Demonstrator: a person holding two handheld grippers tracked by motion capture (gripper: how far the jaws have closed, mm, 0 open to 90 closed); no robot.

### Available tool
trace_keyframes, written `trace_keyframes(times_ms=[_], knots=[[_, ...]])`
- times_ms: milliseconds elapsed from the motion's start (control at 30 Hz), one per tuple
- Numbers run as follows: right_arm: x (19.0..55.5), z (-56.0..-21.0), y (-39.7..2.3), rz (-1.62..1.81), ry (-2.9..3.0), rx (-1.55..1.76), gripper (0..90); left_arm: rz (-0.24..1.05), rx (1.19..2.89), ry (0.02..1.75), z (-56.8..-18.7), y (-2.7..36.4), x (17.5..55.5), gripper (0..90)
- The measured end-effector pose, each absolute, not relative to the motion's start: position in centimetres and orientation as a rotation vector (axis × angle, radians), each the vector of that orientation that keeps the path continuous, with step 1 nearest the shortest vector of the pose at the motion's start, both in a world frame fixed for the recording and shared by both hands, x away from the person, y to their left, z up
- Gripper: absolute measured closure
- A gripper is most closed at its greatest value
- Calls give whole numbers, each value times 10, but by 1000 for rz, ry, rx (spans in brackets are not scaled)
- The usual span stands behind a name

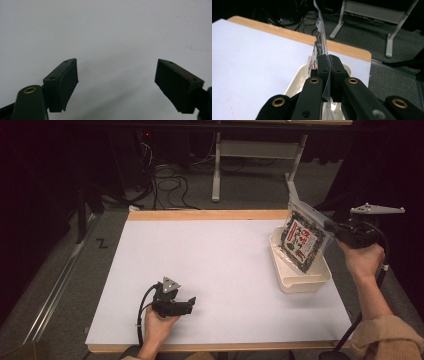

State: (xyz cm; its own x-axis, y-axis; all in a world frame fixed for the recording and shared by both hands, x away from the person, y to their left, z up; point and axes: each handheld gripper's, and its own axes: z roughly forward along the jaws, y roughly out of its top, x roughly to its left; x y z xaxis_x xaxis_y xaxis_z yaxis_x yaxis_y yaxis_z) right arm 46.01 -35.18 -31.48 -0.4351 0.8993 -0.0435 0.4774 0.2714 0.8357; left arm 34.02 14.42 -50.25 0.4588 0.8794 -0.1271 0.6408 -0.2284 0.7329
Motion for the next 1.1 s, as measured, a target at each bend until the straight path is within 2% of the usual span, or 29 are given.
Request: trace_keyframes(times_ms=[467,867,1100], knots=[[460,-332,-378,1057,1954,1345,841,419,1965,1256,-502,144,339,204],[462,-335,-374,1041,1946,1381,574,421,1979,1247,-502,141,338,203],[462,-339,-375,1029,1928,1383,508,425,1982,1247,-502,141,338,204]])
